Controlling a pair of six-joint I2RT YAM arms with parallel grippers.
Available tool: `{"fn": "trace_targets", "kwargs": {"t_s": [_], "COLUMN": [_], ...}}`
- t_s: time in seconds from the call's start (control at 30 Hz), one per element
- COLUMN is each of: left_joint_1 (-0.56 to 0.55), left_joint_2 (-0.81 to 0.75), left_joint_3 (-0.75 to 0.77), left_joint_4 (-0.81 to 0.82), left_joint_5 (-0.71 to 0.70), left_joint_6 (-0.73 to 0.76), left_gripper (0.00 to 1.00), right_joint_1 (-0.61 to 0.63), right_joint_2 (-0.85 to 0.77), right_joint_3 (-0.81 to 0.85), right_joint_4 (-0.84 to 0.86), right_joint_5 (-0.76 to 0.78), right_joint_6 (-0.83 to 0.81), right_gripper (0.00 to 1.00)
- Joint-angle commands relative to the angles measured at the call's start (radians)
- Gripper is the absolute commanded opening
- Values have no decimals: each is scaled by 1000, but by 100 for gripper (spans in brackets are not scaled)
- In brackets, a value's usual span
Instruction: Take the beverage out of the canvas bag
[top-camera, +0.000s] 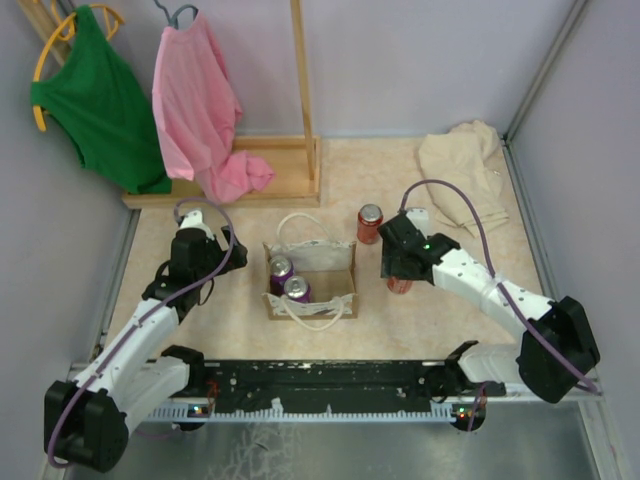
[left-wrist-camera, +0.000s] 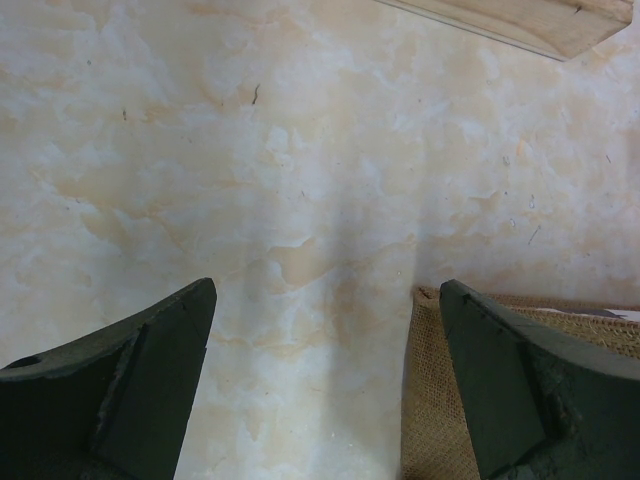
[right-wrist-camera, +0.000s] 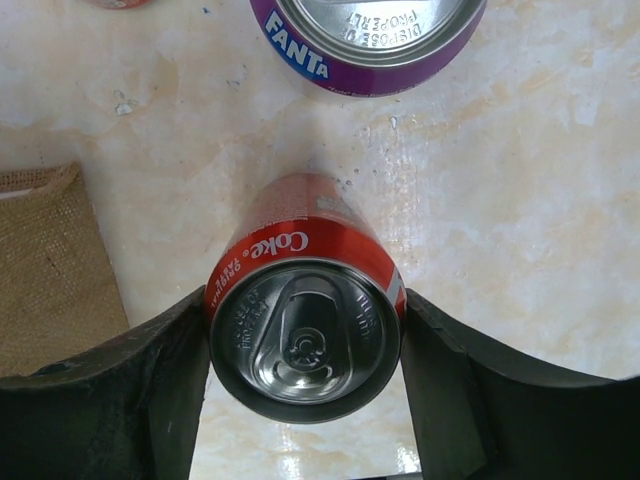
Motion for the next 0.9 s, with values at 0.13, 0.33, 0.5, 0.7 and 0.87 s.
{"fn": "trace_targets", "kwargs": {"t_s": [0.13,0.33,0.5,0.7,0.87], "left_joint_1": [-4,-2,-4,-3,-3], "left_joint_2": [-3,-6,-12,-17,-12], "left_joint_3": [-9,-9,-9,-13,-5], "left_joint_4": [14,10,2,3,1], "left_joint_5": [-2,-2,-5,-9,-13], "left_joint_6": [-4,-4,-3,-9,-5], "left_gripper": [99,99,99,99,99], "right_joint_1": [-13,-13,-11,133,298], "right_joint_2": [4,1,-79,-171,-107], "right_joint_3": [37,53,130,303,454], "right_joint_4": [32,6,-57,-162,-125], "right_joint_5": [49,76,103,239,213], "right_joint_6": [18,29,24,3,-81], "right_gripper": [80,99,99,92,85]}}
